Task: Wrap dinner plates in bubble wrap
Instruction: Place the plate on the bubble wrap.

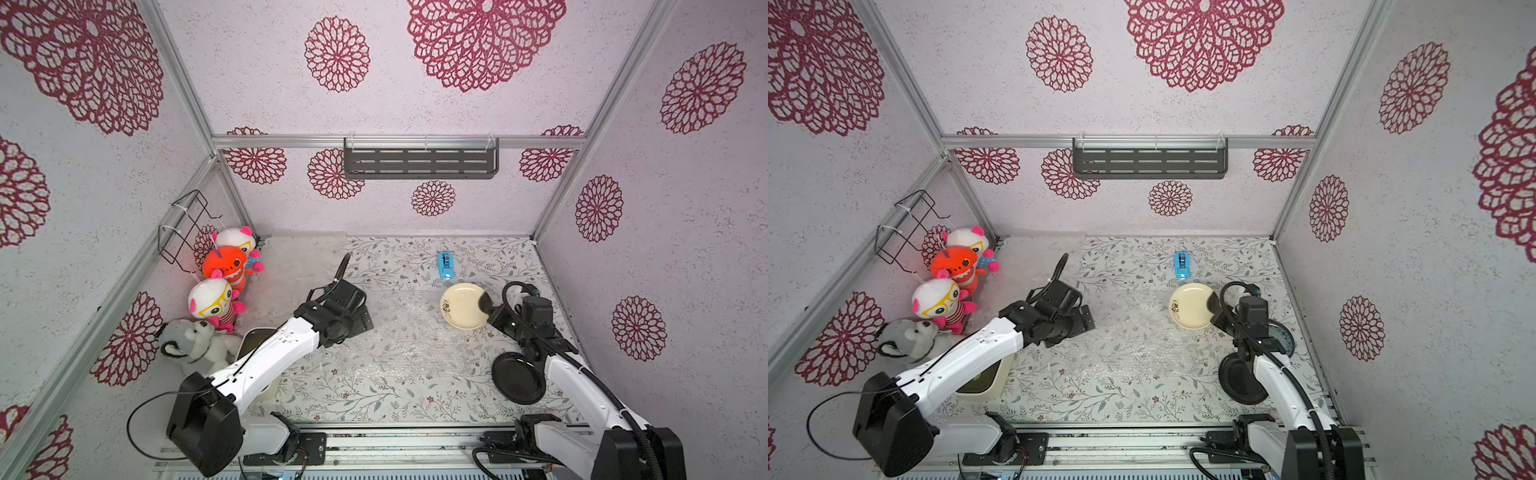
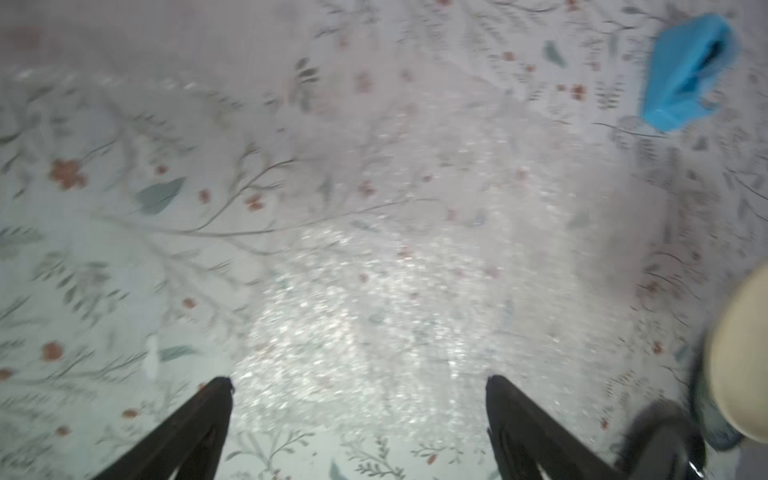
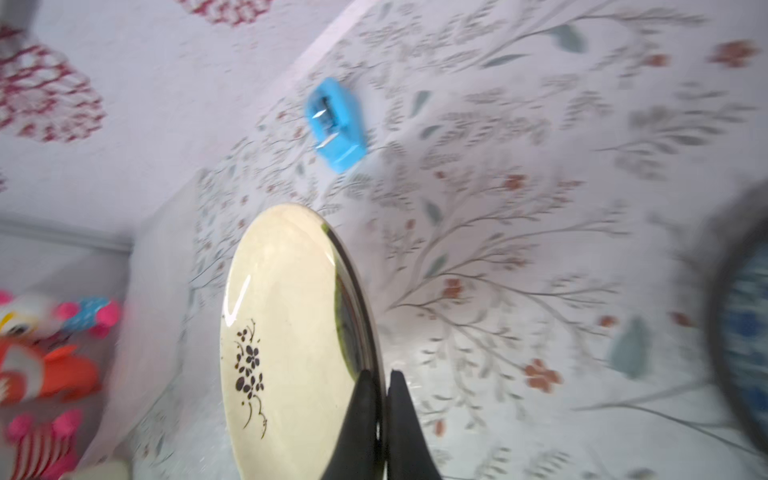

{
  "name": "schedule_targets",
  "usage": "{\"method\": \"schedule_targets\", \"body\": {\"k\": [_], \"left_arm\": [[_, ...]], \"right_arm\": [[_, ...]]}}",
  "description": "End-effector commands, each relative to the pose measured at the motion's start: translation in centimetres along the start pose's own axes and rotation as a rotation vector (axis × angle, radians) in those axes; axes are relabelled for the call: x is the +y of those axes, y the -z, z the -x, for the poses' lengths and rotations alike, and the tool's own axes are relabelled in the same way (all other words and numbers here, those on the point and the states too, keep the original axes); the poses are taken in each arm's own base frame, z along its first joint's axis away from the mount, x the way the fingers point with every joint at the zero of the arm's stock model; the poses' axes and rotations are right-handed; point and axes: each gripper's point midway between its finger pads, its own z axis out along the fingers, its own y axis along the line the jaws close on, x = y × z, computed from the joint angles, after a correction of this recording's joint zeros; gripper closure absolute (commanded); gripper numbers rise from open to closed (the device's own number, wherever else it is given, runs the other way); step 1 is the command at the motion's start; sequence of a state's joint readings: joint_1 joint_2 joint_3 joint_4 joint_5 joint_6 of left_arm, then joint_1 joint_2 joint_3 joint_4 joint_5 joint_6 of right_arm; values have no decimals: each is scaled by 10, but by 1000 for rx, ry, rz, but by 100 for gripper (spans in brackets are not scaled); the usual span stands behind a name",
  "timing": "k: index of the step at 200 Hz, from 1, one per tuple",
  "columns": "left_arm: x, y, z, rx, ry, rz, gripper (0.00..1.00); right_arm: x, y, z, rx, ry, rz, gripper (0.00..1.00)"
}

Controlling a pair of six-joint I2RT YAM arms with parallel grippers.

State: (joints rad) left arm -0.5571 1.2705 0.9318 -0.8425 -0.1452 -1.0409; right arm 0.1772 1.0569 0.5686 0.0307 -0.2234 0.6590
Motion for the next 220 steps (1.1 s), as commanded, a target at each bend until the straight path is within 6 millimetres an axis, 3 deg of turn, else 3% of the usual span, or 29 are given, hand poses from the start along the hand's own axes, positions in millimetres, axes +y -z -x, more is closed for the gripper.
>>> {"method": "schedule_targets", "body": {"k": [1, 18, 38, 62, 116, 131, 149, 162, 187, 220], "left_arm": [[53, -7, -41, 124, 149, 85, 0], [47, -18, -61, 186, 179, -22, 7], [28, -31, -69, 217, 186, -151, 11], [38, -49, -76, 242, 157, -80, 19], [30, -91, -69, 198, 124, -91, 37], [25, -91, -64, 174, 132, -111, 50], [30, -86, -59, 141, 120, -90, 74], [28, -82, -57, 134, 116, -104, 84], [22, -76, -59, 147, 121, -135, 93], [23, -77, -64, 167, 116, -129, 100]], "right_arm": [[54, -9, -14, 57, 24, 184, 100], [65, -20, -31, 96, 53, 203, 100], [72, -35, -50, 161, 64, 227, 100], [77, -44, -62, 189, 81, 237, 100], [65, -52, -83, 226, 75, 237, 100], [65, -55, -88, 246, 74, 248, 100], [68, -60, -94, 269, 93, 259, 100], [67, -67, -97, 283, 108, 242, 100], [70, -80, -106, 319, 133, 234, 100], [90, -91, -123, 373, 161, 290, 100]]}}
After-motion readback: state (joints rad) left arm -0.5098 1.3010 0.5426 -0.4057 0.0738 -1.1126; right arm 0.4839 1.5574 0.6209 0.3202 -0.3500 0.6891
